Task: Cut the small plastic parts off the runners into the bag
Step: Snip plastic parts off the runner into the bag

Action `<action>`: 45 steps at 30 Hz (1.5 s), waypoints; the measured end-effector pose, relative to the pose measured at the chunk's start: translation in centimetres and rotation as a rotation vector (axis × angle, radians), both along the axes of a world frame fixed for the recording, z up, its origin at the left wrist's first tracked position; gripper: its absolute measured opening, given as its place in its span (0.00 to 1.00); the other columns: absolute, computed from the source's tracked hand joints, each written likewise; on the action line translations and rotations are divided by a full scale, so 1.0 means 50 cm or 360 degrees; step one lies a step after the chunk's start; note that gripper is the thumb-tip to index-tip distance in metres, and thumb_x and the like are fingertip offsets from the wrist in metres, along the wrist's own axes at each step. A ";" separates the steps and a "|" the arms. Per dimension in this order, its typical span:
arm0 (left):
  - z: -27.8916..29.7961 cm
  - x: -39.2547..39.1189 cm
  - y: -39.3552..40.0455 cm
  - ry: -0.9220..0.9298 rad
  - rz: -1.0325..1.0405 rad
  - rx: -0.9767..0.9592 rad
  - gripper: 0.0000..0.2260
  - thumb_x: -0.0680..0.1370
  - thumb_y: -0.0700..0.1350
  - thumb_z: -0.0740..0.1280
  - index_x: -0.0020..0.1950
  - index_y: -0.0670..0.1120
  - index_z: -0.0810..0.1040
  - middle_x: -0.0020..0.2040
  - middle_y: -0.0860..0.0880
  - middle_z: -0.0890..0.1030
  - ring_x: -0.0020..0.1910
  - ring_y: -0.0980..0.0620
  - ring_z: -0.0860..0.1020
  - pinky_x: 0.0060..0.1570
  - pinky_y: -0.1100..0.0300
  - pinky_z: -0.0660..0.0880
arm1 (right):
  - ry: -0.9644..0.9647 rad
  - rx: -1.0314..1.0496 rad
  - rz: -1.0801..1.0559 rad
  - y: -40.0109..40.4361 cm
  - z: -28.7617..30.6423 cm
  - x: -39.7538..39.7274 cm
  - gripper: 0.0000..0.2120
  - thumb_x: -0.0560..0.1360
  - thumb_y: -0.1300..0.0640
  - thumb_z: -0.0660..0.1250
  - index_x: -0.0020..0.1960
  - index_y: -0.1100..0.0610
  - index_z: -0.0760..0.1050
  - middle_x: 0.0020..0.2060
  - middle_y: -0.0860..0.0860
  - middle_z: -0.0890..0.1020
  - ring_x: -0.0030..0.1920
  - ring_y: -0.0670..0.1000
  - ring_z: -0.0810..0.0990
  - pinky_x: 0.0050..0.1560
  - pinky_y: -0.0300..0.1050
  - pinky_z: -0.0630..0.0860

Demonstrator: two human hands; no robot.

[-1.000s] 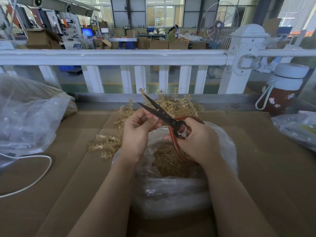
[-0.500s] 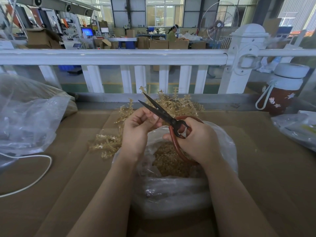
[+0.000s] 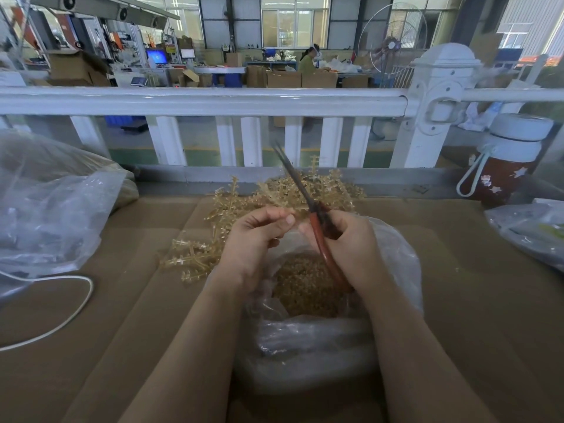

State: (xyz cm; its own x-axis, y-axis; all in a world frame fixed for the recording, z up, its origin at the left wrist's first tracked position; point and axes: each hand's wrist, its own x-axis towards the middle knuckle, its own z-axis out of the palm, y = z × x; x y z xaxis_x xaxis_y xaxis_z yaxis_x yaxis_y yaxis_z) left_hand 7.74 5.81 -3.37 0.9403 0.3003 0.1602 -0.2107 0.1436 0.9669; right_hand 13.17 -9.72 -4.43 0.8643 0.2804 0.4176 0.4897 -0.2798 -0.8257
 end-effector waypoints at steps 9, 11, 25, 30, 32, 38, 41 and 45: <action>0.002 -0.006 -0.009 -0.0044 -0.0192 0.0000 0.04 0.68 0.39 0.74 0.39 0.48 0.87 0.42 0.49 0.85 0.40 0.55 0.83 0.40 0.63 0.78 | 0.0261 0.0272 0.0140 0.001 0.010 0.002 0.05 0.74 0.58 0.75 0.41 0.51 0.83 0.35 0.50 0.86 0.37 0.48 0.85 0.42 0.40 0.81; 0.003 -0.007 -0.012 -0.0101 -0.0156 0.0063 0.08 0.71 0.35 0.73 0.38 0.48 0.86 0.38 0.52 0.85 0.35 0.60 0.81 0.35 0.69 0.76 | 0.0275 0.0275 0.0133 0.002 0.012 0.002 0.04 0.73 0.59 0.76 0.41 0.52 0.83 0.35 0.52 0.86 0.38 0.51 0.85 0.44 0.46 0.82; 0.003 -0.004 -0.003 0.0014 0.0005 0.0145 0.05 0.68 0.47 0.77 0.39 0.49 0.82 0.37 0.52 0.83 0.36 0.58 0.78 0.40 0.62 0.73 | 0.0172 0.0235 0.0096 0.004 0.010 0.004 0.05 0.73 0.57 0.77 0.44 0.49 0.82 0.36 0.44 0.85 0.37 0.43 0.84 0.39 0.34 0.79; -0.003 0.001 0.000 0.0049 0.0161 -0.0019 0.05 0.73 0.46 0.75 0.39 0.45 0.84 0.37 0.47 0.84 0.35 0.55 0.79 0.40 0.61 0.76 | 0.0110 0.0173 0.0067 0.005 0.007 0.002 0.09 0.74 0.59 0.76 0.41 0.46 0.80 0.37 0.38 0.85 0.39 0.39 0.83 0.37 0.26 0.74; -0.003 0.003 0.000 0.0034 0.0182 -0.0085 0.06 0.74 0.44 0.74 0.39 0.44 0.84 0.36 0.46 0.84 0.33 0.55 0.79 0.37 0.62 0.77 | 0.0096 0.0152 0.0067 0.005 0.006 0.003 0.11 0.74 0.59 0.76 0.41 0.44 0.80 0.37 0.36 0.84 0.40 0.37 0.83 0.37 0.25 0.74; 0.001 0.000 -0.001 -0.0113 0.0165 -0.0133 0.07 0.69 0.48 0.75 0.37 0.45 0.84 0.33 0.47 0.81 0.35 0.54 0.78 0.41 0.62 0.77 | 0.0035 0.0065 -0.0049 0.005 0.004 0.006 0.08 0.72 0.48 0.77 0.43 0.42 0.78 0.39 0.33 0.83 0.42 0.36 0.81 0.39 0.29 0.75; 0.003 -0.001 0.003 -0.0193 0.0168 -0.0168 0.04 0.71 0.46 0.74 0.38 0.46 0.84 0.34 0.48 0.81 0.35 0.54 0.77 0.45 0.61 0.77 | -0.0008 -0.0069 -0.0173 -0.001 0.004 0.005 0.17 0.64 0.31 0.74 0.46 0.39 0.76 0.41 0.37 0.84 0.44 0.39 0.82 0.47 0.40 0.78; 0.007 -0.003 0.002 -0.0284 0.0153 -0.0140 0.03 0.75 0.42 0.71 0.42 0.43 0.83 0.35 0.49 0.82 0.36 0.55 0.78 0.44 0.63 0.78 | -0.0141 -0.0239 -0.0198 -0.004 0.002 0.001 0.27 0.61 0.23 0.69 0.50 0.41 0.74 0.44 0.35 0.81 0.46 0.34 0.79 0.42 0.33 0.72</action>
State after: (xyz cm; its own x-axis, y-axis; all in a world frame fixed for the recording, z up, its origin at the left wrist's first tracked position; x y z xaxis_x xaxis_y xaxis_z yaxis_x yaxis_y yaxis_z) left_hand 7.60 5.93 -3.03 0.8659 0.4073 0.2905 -0.3939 0.1969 0.8978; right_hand 13.23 -9.94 -4.33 0.8577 0.2388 0.4553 0.5129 -0.4592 -0.7253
